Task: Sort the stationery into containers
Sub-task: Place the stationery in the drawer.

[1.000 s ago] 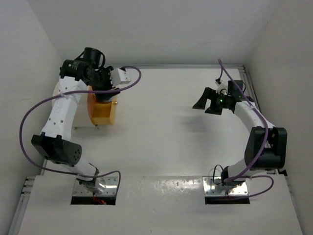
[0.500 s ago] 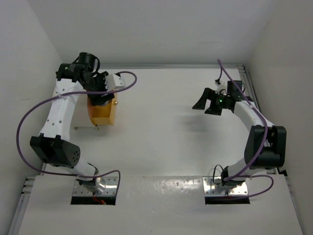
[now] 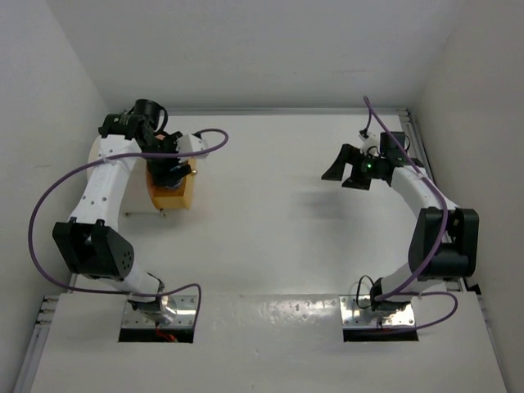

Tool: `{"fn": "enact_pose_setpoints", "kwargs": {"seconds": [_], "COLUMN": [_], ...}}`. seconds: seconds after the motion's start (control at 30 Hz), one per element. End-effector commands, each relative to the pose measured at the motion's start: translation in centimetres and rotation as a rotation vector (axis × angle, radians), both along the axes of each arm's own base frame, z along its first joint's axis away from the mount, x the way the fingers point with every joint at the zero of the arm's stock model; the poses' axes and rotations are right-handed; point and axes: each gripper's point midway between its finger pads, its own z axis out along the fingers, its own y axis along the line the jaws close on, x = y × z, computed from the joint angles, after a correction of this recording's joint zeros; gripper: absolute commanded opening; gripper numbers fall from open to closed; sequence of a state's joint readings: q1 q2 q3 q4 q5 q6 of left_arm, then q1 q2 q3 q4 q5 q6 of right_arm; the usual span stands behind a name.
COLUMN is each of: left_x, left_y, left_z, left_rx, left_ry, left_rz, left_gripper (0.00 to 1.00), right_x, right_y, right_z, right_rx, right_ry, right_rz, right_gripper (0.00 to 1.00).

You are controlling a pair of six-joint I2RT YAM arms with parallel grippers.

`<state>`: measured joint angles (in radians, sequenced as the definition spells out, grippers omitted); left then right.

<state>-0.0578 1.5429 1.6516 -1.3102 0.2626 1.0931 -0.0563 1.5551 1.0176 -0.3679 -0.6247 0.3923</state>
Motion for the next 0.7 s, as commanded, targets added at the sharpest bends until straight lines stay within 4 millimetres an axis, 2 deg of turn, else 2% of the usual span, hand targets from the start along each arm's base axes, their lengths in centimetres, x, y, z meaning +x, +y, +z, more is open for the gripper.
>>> {"fn": "enact_pose_setpoints", "kwargs": {"seconds": [0.0, 0.27, 0.43, 0.57, 0.67], "left_x": [1.0, 1.8, 2.3, 2.3, 2.4], "left_y": [-0.5, -0.3, -0.2, 0.0, 0.1], "left_z": [0.2, -1.6, -1.9, -2.1, -2.0], "left_rx": [-0.032, -0.024, -0.021, -0.016, -0.017], "left_ry": [-0.049, -0.016, -0.023, -0.025, -0.035], "left_rz": [-0.039, -0.052, -0.044, -0.035, -0.032], "left_gripper": [0.14, 0.2, 0.35, 0.53, 0.6], "right_x": [1.3, 1.3, 1.4, 1.5, 1.6], "right_y": [0.3, 0.3, 0.3, 0.3, 0.3], "right_z": [1.7, 1.6, 1.8, 2.0, 2.1], "right_rx": [0.004, -0.002, 0.001, -0.001, -0.002], "right_ry": [-0.063, -0.058, -0.06, -0.063, -0.064], "right_rz": [0.025, 0.028, 0.03, 0.032, 0.033], "right_gripper": [0.95, 0.95, 0.95, 0.95, 0.95]}}
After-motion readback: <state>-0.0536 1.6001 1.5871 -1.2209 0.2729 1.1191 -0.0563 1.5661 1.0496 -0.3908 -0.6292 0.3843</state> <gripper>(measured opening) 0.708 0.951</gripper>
